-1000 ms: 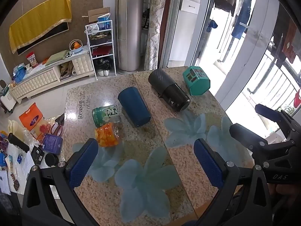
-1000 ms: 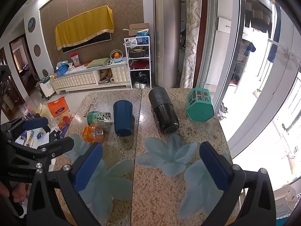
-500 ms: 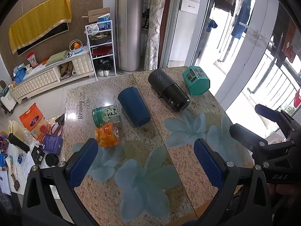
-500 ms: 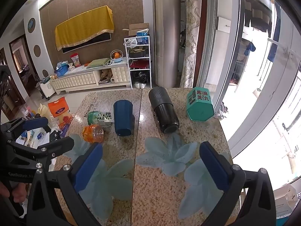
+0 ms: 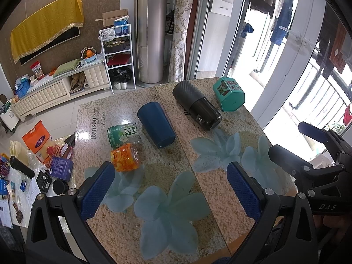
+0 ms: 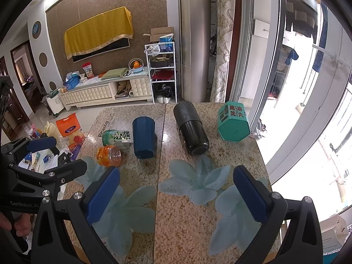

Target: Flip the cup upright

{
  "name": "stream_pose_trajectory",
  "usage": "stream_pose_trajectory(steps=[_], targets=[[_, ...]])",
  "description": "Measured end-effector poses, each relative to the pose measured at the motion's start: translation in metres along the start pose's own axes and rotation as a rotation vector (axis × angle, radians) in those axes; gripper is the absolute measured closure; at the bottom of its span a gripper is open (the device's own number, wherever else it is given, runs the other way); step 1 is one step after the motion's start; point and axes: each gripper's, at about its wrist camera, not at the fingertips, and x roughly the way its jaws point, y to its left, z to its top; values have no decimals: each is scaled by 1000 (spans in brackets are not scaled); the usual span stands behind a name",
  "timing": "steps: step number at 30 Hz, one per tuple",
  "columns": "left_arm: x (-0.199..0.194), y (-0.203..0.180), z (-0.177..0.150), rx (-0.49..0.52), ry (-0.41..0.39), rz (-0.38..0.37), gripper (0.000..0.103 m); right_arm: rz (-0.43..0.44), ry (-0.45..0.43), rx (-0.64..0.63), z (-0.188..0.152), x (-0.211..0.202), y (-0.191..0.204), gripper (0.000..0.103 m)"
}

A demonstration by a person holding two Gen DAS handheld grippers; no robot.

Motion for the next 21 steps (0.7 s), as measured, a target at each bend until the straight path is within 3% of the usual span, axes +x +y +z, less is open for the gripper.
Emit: stream_pose_trajectory(steps=[21], targets=[[-4, 0, 1, 1, -1, -2, 1, -6, 0, 3, -2, -2, -1, 0]])
